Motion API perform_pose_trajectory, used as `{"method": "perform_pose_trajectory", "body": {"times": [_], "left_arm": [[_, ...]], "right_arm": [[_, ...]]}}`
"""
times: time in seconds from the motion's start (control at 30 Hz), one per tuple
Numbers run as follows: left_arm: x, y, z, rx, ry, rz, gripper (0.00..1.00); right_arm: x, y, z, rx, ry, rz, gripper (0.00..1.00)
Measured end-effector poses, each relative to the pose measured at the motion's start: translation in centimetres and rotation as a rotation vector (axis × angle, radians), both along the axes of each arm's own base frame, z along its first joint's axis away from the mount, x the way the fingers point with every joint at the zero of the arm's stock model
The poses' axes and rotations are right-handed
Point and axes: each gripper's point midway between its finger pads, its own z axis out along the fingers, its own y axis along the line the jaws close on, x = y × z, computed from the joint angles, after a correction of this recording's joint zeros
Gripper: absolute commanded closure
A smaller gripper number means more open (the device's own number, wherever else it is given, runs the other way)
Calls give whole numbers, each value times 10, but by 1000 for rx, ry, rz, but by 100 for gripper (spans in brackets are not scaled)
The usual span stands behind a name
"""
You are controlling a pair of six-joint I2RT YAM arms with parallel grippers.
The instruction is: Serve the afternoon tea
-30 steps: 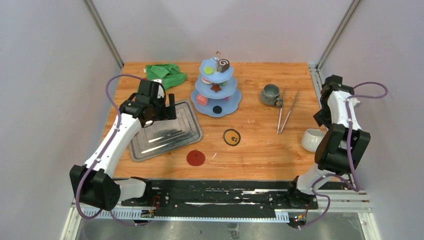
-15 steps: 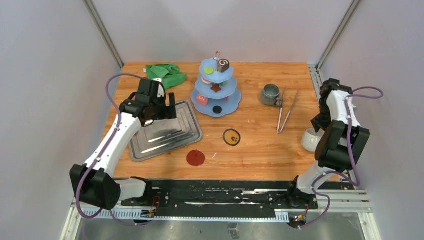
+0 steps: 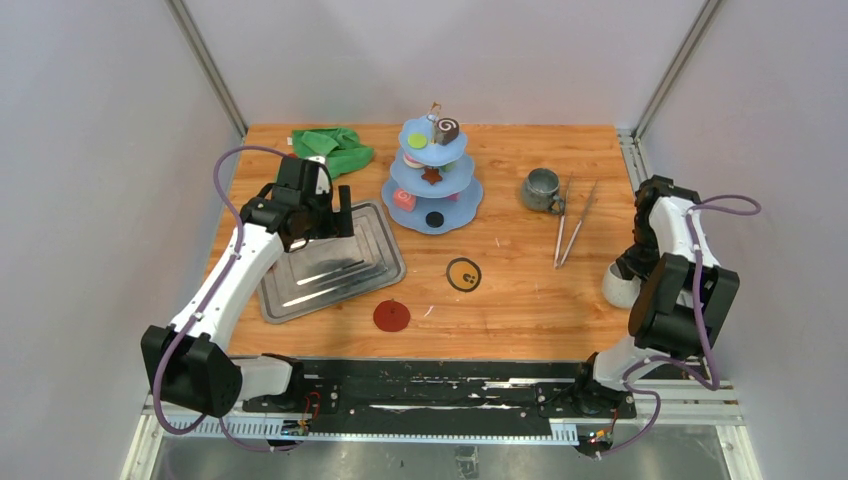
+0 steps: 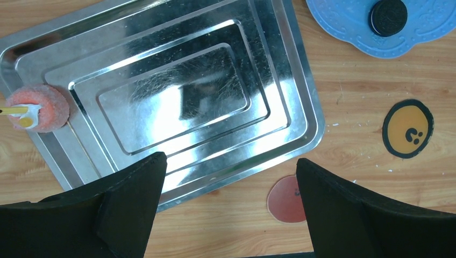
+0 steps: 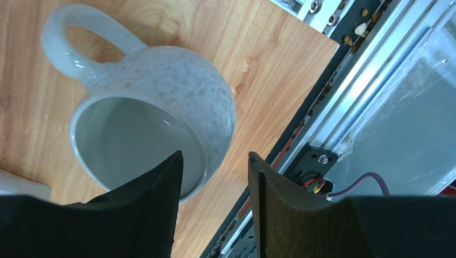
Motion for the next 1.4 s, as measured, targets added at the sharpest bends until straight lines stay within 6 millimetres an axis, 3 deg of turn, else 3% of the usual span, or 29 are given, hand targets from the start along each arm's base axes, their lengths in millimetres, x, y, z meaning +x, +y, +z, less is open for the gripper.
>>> {"method": "perform_pose_trajectory", "body": {"times": [0.43,0.63,0.83,0.93,1.13,1.3,1.4], "left_arm": [[1,0,0,5,0,-8,5],[1,0,0,5,0,-12,5],[1,0,0,5,0,-12,5],[1,0,0,5,0,-12,5],[1,0,0,7,-1,-15,5],[1,0,0,7,-1,-14,5],[1,0,0,7,-1,-15,5]], "right_arm": [[-34,11,-10,13,19,-43,53],[-33,11,-11,20,11,-41,52],[-34,7,5,-19,-57,-41,50],[-38,4,3,-27,-56,-57,51],[-52,5,-22,10,22,-81,63],[-50,4,-24,6,12,-80,97],[-46,2,-22,-1,-12,-71,99]]}}
